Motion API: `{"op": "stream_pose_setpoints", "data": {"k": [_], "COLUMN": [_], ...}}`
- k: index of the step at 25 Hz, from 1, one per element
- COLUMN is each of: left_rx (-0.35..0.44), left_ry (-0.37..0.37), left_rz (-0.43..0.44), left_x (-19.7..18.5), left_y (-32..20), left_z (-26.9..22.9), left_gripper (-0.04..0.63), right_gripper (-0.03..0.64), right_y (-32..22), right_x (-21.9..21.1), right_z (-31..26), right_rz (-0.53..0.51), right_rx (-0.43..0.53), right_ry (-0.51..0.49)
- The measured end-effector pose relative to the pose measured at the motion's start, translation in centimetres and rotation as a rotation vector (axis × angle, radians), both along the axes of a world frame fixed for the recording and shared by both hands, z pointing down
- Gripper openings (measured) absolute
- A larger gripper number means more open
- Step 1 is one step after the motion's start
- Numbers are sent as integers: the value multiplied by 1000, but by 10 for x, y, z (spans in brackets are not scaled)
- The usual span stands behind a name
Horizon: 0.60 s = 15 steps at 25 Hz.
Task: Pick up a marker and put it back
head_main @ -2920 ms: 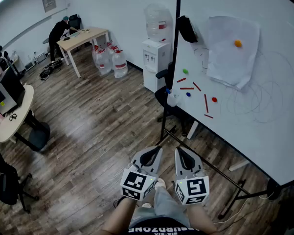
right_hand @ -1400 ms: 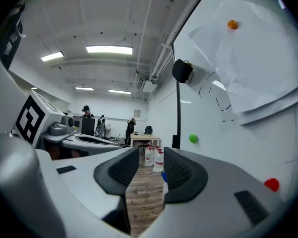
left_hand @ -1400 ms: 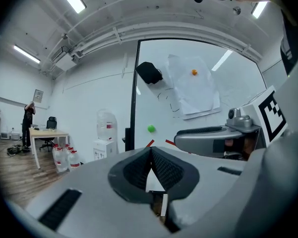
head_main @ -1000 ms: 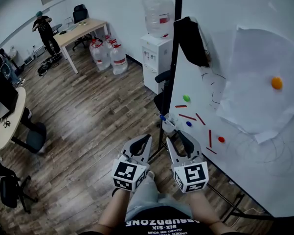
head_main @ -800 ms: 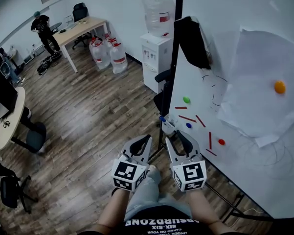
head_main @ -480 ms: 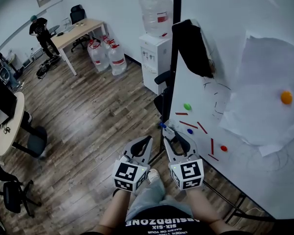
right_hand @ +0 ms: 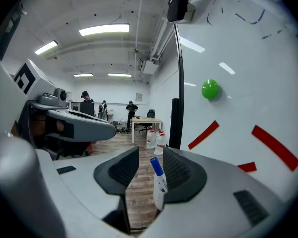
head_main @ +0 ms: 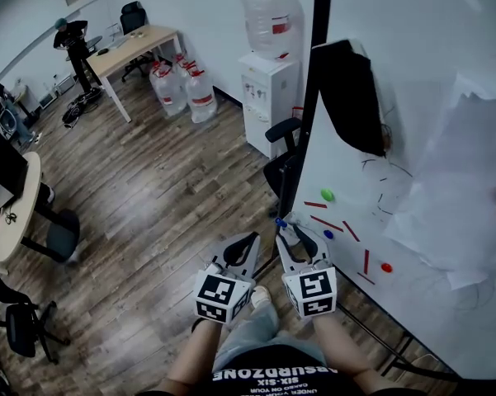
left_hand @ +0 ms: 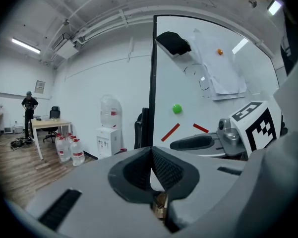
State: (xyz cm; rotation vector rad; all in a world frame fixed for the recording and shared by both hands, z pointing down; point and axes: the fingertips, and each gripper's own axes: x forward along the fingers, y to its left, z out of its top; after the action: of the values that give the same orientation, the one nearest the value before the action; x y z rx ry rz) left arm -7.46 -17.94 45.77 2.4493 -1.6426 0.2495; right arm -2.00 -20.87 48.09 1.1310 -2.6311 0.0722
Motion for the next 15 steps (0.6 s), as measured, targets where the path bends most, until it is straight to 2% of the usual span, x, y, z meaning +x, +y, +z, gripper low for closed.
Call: {"op": "stream_pose_setpoints", "data": {"k": [15], "left_rx": [-28], "left_ry": [15], "left_rz": [-25], "left_x": [-16], "left_y": [-28], "left_z": [13], "left_gripper": [8], "right_gripper": [130], "right_y": [-30], "right_x": [-16], "right_z": [48], "right_rz": [-9], "right_rx": [-67], "right_ry": [150]}}
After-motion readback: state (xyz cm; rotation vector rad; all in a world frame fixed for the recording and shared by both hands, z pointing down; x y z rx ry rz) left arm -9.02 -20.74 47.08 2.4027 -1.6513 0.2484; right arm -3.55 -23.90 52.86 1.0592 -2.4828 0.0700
